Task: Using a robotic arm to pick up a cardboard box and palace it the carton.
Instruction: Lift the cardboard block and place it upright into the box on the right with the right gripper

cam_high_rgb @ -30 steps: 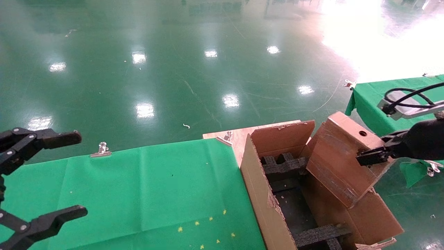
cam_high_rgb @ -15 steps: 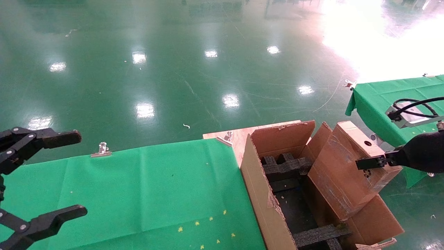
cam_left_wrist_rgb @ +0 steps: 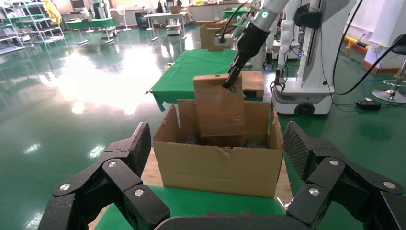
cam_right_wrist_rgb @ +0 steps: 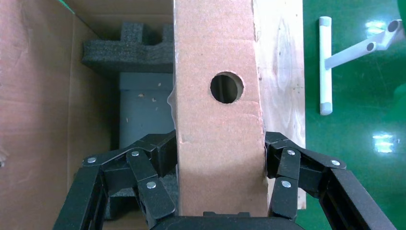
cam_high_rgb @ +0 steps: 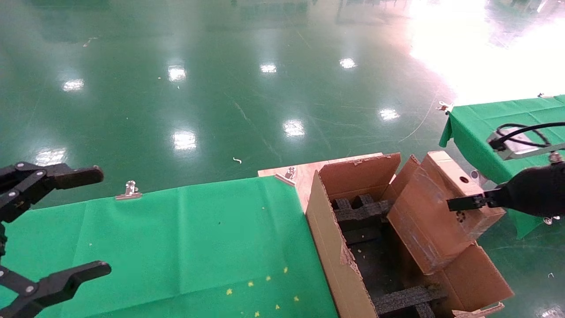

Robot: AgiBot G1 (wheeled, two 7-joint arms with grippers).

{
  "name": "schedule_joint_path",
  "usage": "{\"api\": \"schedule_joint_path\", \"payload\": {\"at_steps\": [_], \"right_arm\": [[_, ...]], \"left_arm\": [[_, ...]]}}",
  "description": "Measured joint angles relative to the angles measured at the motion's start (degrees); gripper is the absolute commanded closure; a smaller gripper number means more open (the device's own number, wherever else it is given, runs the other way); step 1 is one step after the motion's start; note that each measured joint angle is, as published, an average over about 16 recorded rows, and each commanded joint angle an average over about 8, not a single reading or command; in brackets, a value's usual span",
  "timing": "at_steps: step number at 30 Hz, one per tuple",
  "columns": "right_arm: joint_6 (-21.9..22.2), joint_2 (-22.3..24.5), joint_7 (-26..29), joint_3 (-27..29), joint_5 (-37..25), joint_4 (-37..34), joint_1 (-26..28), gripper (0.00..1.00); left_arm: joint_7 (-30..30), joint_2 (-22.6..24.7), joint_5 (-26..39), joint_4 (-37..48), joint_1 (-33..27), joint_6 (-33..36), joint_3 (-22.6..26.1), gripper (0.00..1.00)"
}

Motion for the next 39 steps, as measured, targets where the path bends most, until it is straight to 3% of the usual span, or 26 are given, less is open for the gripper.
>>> {"api": "schedule_joint_path", "payload": {"at_steps": [13,30,39], "right_arm": [[5.77,-2.46,4.83,-2.51,-3.62,0.67,-4.23,1.00],[4.66,-4.36,9.83,-4.52,-5.52,0.51,-6.63,1.00],[6.64,-4.98,13.21,-5.06,-8.29,0.44,-7.62,1.00]], "left_arm": [[0.00,0.00,0.00,0.00,0.00,0.00,0.01,0.00],[0.01,0.00,-0.01,0.00,0.00,0.00,0.01,0.00],[0.01,-0.01,-0.01,0.00,-0.01,0.00,0.02,0.00]]}}
